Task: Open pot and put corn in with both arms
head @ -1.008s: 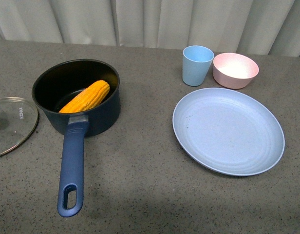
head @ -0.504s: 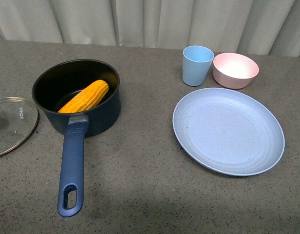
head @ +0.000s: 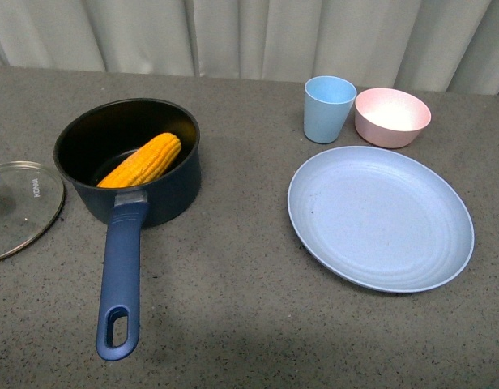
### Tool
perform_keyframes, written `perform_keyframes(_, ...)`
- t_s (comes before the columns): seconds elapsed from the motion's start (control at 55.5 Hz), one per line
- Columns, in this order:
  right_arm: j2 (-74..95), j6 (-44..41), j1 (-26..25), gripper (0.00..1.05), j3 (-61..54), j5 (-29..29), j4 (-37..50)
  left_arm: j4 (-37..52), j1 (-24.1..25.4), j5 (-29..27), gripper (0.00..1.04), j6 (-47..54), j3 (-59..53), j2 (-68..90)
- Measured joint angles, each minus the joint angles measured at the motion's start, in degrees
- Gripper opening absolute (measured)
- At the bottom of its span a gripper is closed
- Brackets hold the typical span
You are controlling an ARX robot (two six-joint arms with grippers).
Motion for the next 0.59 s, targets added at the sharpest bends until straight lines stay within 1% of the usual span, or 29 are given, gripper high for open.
perform_keyframes(0.036, -0.02, 0.00, 0.00, 0.23, 0.00, -0.02, 0.00, 0.00, 0.00, -0.02, 0.98, 0.00, 0.02, 0.00)
perform_keyframes(0.054, -0.02, 0.00, 0.00, 0.25, 0.00, -0.02, 0.00, 0.00, 0.00, -0.02, 0.98, 0.00, 0.00, 0.00)
perform_keyframes(0.09, -0.02, 0.00, 0.00, 0.32, 0.00, 0.00, 0.00, 0.00, 0.00, -0.02, 0.98, 0.00, 0.00, 0.00)
perform_keyframes(0.108, -0.02, 0.00, 0.00, 0.34, 0.00, 0.00, 0.00, 0.00, 0.00, -0.02, 0.98, 0.00, 0.00, 0.00)
perform_keyframes(0.198, -0.02, 0.00, 0.00, 0.50, 0.00, 0.00, 0.00, 0.00, 0.00, 0.00, 0.98, 0.00, 0.00, 0.00)
perform_keyframes(0.27, -0.02, 0.00, 0.00, 0.60, 0.00, 0.00, 0.00, 0.00, 0.00, -0.02, 0.98, 0.00, 0.02, 0.00)
perform_keyframes(0.36, -0.02, 0.00, 0.00, 0.78, 0.00, 0.00, 0.00, 0.00, 0.00, 0.00, 0.98, 0.00, 0.02, 0.00)
perform_keyframes(0.378, -0.02, 0.00, 0.00, 0.80, 0.00, 0.00, 0.00, 0.00, 0.00, 0.00, 0.98, 0.00, 0.00, 0.00)
perform_keyframes(0.432, -0.02, 0.00, 0.00, 0.90, 0.00, 0.00, 0.00, 0.00, 0.00, 0.00, 0.98, 0.00, 0.00, 0.00)
perform_keyframes(0.468, -0.02, 0.00, 0.00, 0.96, 0.00, -0.02, 0.00, 0.00, 0.00, 0.00, 0.98, 0.00, 0.02, 0.00)
perform_keyframes(0.504, -0.02, 0.09, 0.00, 0.97, 0.00, 0.00, 0.00, 0.00, 0.00, -0.02, 0.98, 0.00, 0.00, 0.00)
perform_keyframes(0.594, -0.02, 0.02, 0.00, 0.95, 0.00, 0.00, 0.00, 0.00, 0.00, 0.00, 0.98, 0.00, 0.02, 0.00)
